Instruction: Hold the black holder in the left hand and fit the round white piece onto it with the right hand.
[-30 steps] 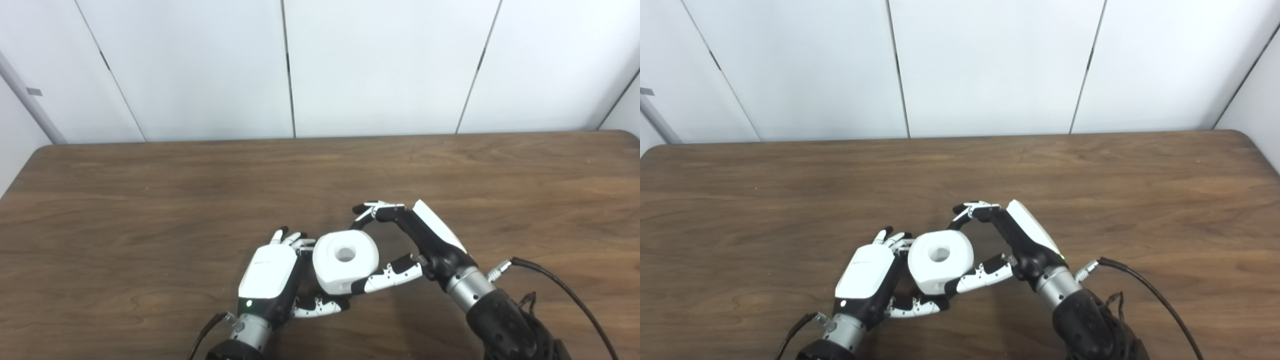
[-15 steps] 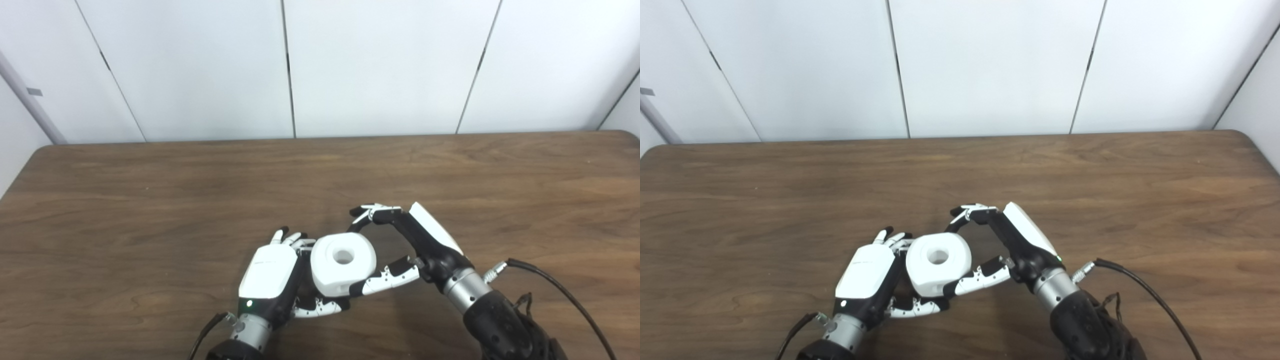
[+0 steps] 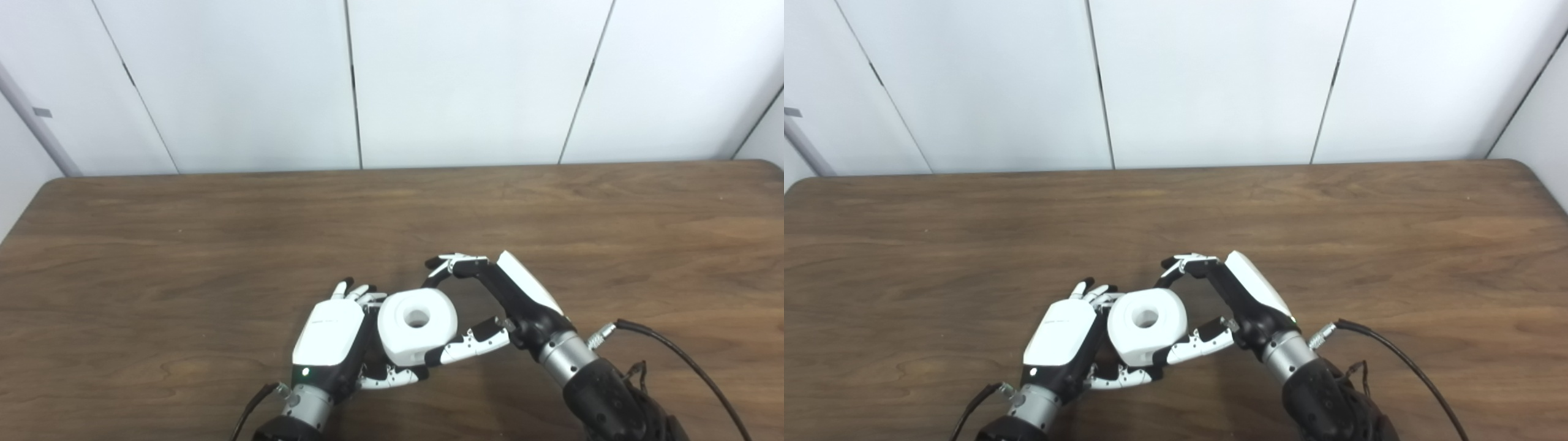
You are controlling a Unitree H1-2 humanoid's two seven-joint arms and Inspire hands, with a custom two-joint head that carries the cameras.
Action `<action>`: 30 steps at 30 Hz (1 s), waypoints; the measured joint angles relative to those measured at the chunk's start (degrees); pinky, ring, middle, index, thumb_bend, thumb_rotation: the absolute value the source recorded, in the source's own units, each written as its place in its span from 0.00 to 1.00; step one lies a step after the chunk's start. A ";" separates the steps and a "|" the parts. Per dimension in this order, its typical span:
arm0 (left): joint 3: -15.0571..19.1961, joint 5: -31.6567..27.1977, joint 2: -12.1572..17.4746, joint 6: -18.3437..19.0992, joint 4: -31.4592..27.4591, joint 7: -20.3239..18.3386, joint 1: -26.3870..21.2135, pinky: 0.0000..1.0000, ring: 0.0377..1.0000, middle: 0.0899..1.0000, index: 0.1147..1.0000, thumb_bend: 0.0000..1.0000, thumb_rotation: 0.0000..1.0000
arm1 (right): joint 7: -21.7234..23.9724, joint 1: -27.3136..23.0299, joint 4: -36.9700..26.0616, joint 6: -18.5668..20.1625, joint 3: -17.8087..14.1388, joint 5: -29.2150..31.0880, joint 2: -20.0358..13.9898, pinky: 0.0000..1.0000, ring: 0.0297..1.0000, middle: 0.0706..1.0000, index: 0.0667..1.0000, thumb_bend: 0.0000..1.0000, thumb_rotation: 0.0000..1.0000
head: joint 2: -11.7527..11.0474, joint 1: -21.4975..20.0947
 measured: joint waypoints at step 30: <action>0.00 0.01 0.00 0.02 0.00 0.01 0.01 1.00 0.89 0.77 0.42 0.52 0.05 | 3.96 -0.41 0.68 2.50 1.03 -0.46 -3.09 0.87 1.00 1.00 0.86 1.00 0.41 | -0.35 -0.53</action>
